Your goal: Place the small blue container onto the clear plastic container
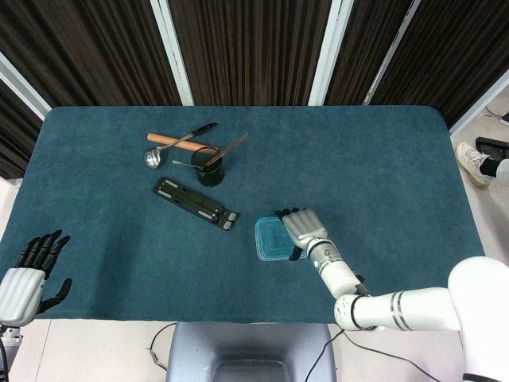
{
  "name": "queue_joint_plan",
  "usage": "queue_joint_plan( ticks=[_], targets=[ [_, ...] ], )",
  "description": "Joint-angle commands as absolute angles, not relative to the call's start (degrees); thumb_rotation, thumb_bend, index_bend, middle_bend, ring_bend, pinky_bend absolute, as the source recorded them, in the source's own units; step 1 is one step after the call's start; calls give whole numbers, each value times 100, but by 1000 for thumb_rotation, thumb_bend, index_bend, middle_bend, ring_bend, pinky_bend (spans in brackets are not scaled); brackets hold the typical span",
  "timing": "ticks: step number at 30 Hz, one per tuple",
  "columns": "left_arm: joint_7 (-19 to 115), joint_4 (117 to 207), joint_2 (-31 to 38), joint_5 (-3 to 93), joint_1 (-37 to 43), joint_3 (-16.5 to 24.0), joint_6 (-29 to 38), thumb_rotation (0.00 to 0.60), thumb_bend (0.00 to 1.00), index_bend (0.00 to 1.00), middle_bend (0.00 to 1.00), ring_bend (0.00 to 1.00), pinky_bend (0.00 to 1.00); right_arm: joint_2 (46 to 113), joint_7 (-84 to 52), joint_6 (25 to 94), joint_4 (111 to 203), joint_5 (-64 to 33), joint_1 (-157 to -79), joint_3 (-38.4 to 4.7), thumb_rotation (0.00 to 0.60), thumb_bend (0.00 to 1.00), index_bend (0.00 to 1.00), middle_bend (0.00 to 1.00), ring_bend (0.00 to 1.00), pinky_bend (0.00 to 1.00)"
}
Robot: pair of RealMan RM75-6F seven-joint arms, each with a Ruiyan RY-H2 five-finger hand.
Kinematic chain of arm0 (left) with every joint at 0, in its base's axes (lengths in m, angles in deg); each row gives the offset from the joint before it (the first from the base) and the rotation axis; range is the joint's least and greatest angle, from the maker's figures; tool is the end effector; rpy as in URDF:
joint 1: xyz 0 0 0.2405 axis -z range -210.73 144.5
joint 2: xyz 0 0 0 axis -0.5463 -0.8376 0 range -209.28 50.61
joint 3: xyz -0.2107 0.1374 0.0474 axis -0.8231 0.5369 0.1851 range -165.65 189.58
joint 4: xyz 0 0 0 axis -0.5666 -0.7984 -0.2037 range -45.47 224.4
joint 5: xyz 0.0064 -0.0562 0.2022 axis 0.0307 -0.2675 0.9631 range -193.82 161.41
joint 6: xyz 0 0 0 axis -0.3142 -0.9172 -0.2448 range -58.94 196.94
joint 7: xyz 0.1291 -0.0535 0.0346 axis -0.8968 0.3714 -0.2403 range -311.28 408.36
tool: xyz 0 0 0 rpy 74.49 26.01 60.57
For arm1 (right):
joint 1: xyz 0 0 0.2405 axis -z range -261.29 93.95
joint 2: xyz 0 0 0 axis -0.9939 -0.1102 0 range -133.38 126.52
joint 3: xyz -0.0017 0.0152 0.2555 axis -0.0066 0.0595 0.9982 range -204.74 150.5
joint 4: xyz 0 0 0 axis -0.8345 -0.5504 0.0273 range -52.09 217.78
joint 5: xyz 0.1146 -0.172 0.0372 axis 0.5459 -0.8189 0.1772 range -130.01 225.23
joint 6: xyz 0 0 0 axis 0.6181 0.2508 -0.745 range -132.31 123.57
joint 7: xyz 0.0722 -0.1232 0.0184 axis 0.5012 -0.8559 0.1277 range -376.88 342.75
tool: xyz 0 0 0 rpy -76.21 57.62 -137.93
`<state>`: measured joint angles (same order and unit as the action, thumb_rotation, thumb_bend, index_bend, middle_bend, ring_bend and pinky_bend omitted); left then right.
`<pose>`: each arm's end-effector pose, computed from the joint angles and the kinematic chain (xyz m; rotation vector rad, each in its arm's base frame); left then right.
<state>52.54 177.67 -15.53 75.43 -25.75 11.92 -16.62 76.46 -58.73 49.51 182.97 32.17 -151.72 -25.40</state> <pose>-0.3086 0.1847 0.1566 -1.5152 -0.8599 -0.9531 -0.0986 -0.3525 -0.0084 1.9732 -1.0356 0.4406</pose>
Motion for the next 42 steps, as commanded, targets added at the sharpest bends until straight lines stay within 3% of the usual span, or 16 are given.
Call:
queue_joint_plan(
  ticks=[1,42],
  targets=[
    [5263,17766,-1557,7545,-2578,1191,-1670,600,408,0,0,0,81,7675,-5896,4973,18289,3238,-15191,-2517,600,130,771,485,469,421],
    [5399,17747,-1599,7589,-2607,1204,-1733,600,408,0,0,0,81,8355,-6759,5421,18020,3687,-15465,-2482,600,130,766,485,469,421]
  ],
)
